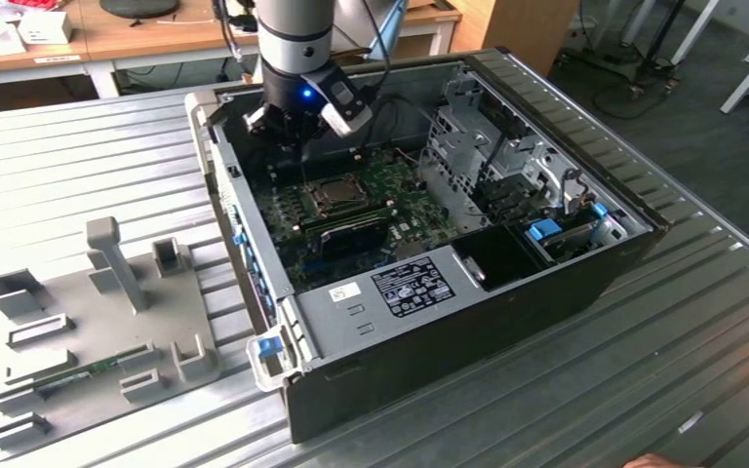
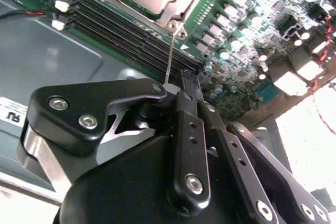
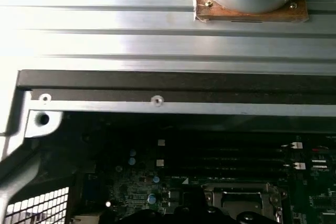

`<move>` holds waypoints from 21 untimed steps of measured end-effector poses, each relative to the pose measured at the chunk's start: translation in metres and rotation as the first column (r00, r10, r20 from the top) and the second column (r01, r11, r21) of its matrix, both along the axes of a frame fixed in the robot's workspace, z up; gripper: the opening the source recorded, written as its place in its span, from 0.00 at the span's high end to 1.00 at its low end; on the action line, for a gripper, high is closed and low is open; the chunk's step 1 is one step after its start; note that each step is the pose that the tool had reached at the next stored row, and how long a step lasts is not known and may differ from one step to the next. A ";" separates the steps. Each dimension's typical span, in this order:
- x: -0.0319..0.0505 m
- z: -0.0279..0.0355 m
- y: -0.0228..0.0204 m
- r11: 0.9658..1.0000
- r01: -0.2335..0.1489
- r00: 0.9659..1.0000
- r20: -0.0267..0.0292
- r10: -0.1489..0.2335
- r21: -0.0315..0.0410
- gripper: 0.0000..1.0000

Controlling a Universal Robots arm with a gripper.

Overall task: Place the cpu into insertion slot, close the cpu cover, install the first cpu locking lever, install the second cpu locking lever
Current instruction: 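Install the first cpu locking lever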

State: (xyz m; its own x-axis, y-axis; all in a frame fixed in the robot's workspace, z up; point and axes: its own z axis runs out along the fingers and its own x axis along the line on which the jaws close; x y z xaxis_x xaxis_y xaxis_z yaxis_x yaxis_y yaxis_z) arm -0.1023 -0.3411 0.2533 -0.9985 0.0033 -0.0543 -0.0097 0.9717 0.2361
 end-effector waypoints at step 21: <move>0.0223 -0.0026 -0.0001 0.999 0.038 0.999 0.000 -0.038 0.036 0.89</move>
